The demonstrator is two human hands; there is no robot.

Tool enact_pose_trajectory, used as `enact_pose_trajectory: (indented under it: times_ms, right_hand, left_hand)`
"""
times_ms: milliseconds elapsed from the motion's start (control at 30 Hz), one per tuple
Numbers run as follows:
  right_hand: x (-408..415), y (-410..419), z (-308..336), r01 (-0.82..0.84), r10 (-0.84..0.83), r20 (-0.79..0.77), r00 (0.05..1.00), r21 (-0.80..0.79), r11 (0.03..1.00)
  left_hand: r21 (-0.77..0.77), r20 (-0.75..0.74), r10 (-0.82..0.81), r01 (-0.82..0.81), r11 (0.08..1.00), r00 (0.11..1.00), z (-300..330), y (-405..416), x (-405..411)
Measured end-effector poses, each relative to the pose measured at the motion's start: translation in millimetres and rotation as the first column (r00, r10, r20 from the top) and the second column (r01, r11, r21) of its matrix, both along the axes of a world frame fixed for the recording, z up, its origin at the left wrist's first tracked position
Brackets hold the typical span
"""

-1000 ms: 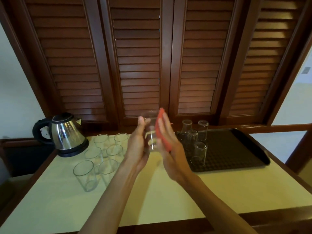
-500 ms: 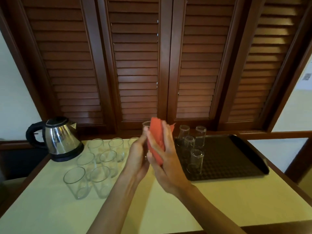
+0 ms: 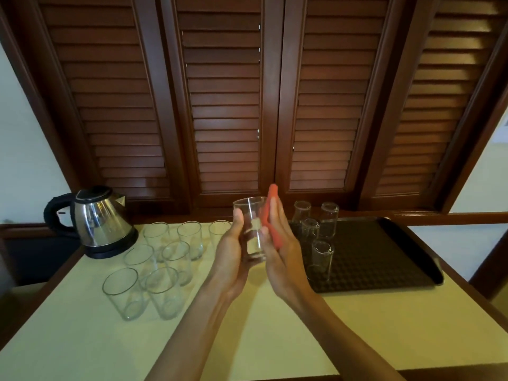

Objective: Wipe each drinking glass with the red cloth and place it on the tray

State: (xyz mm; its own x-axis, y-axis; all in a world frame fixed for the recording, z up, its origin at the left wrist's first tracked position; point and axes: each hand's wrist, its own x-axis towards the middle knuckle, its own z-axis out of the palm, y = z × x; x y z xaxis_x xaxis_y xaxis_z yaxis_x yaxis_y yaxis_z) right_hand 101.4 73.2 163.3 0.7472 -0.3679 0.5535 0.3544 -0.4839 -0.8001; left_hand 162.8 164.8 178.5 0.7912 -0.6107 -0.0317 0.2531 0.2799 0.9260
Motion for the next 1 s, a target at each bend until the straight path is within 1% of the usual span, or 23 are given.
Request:
enact_pose_trajectory:
  times_ms: [67, 100, 133, 167, 200, 267, 300, 367, 400, 433, 467, 533, 600, 633, 667, 700, 733, 767, 800, 867, 933, 967, 1000]
  right_hand:
    - [-2.4, 10.1, 1.5, 0.078, -0.074, 0.028, 0.997, -0.217, 0.973]
    - [-5.5, 13.6, -7.6, 0.081, -0.065, 0.058, 0.996, -0.341, 0.937]
    - [-10.2, 15.2, -19.1, 0.055, -0.025, 0.079, 0.997, -0.404, 0.913]
    - [-13.6, 13.9, -28.8, 0.03, 0.008, 0.091, 0.996, -0.4, 0.916]
    - [-15.4, 11.7, -31.2, 0.003, 0.023, 0.077, 0.997, -0.322, 0.947]
    - [-9.7, 5.8, -17.2, 0.032, -0.031, 0.012, 0.999, -0.076, 0.997]
    - [-5.2, 3.1, -6.0, 0.076, -0.076, 0.005, 0.997, -0.046, 0.996]
    - [-0.7, 5.1, 0.0, 0.13, -0.125, 0.036, 0.991, -0.212, 0.969]
    - [-0.8, 7.5, -6.6, 0.128, -0.108, 0.077, 0.991, -0.323, 0.938]
    - [-3.5, 8.7, -14.7, 0.09, -0.059, 0.095, 0.994, -0.367, 0.926]
    - [-8.4, 9.0, -21.9, 0.033, -0.005, 0.083, 0.997, -0.34, 0.94]
    - [-14.2, 5.7, -22.9, -0.069, 0.077, 0.047, 0.996, -0.149, 0.986]
    - [-8.0, -0.1, -4.7, -0.036, 0.034, 0.028, 0.999, 0.045, 0.998]
    - [-4.0, -1.1, 6.4, 0.012, -0.013, 0.019, 1.0, 0.051, 0.999]
    - [-2.2, 1.6, 13.7, 0.053, -0.053, 0.006, 0.999, -0.022, 0.998]
    - [-3.5, 6.5, 12.6, 0.082, -0.079, 0.024, 0.997, -0.165, 0.983]
    - [-7.1, 11.7, 4.7, 0.087, -0.07, 0.066, 0.995, -0.301, 0.95]
    - [-12.0, 15.0, -7.3, 0.059, -0.027, 0.091, 0.995, -0.376, 0.925]
    - [-17.6, 17.2, -17.5, 0.003, 0.031, 0.084, 0.996, -0.372, 0.928]
    - [-20.4, 15.7, -19.6, -0.074, 0.085, 0.051, 0.995, -0.193, 0.978]
    - [-11.5, 10.3, 2.1, -0.016, 0.016, 0.02, 1.0, -0.016, 1.0]
    - [-6.4, 8.3, 12.1, 0.019, -0.019, 0.013, 1.0, -0.001, 1.0]
    - [-3.8, 10.8, 16.7, 0.045, -0.043, 0.022, 0.999, -0.05, 0.998]
  left_hand:
    - [-0.056, -0.018, 0.005, -0.006, 0.998, 1.0, -3.6, -1.9, -1.1]
    - [-0.088, -0.035, 0.026, -0.029, 0.996, 0.999, 0.4, -0.9, -0.2]
    - [-0.117, -0.053, 0.046, -0.052, 0.992, 0.998, 3.6, 0.9, 2.4]
    - [-0.134, -0.056, 0.055, -0.062, 0.989, 0.997, 6.3, 2.0, 5.0]
    - [-0.136, -0.035, 0.051, -0.056, 0.989, 0.998, 6.0, 1.6, 6.2]
    - [-0.089, -0.004, 0.017, -0.017, 0.996, 1.0, 2.5, -0.5, -2.6]
    - [-0.07, -0.017, -0.013, 0.012, 0.997, 1.0, -0.5, -1.9, -9.2]
    - [-0.112, -0.041, -0.05, 0.045, 0.993, 0.998, -6.0, -3.9, -15.3]
    - [-0.144, -0.057, -0.051, 0.043, 0.989, 0.997, -3.9, -3.0, -14.5]
    - [-0.167, -0.074, -0.039, 0.027, 0.986, 0.996, 1.0, -0.9, -12.5]
    - [-0.185, -0.069, -0.029, 0.016, 0.983, 0.997, 3.6, 1.3, -8.8]
    - [-0.178, -0.007, -0.01, 0.009, 0.984, 1.0, 1.6, 2.7, -2.9]
    - [-0.115, 0.038, -0.012, 0.016, 0.993, 0.999, -1.6, 1.2, -7.3]
    - [-0.08, 0.041, -0.024, 0.027, 0.996, 0.999, -3.2, -0.2, -11.0]
    - [-0.07, 0.046, -0.026, 0.029, 0.997, 0.999, -5.5, -1.5, -11.1]
    - [-0.087, 0.033, -0.026, 0.029, 0.996, 0.999, -3.6, -0.9, -10.8]
    - [-0.116, 0.006, -0.026, 0.027, 0.993, 1.0, -0.8, 0.5, -8.2]
    - [-0.139, -0.016, -0.012, 0.01, 0.99, 1.0, 4.1, 3.1, -5.3]
    - [-0.151, -0.002, -0.007, 0.007, 0.988, 1.0, 5.3, 5.3, 0.0]
    - [-0.135, 0.088, 0.001, 0.011, 0.991, 0.996, 6.2, 7.0, 1.1]
    - [-0.081, 0.129, -0.023, 0.034, 0.996, 0.991, 2.4, 3.7, -5.3]
    - [-0.071, 0.116, -0.035, 0.043, 0.997, 0.993, 2.5, 1.4, -8.8]
    - [-0.095, 0.098, -0.035, 0.044, 0.995, 0.995, 3.0, -0.5, -7.7]
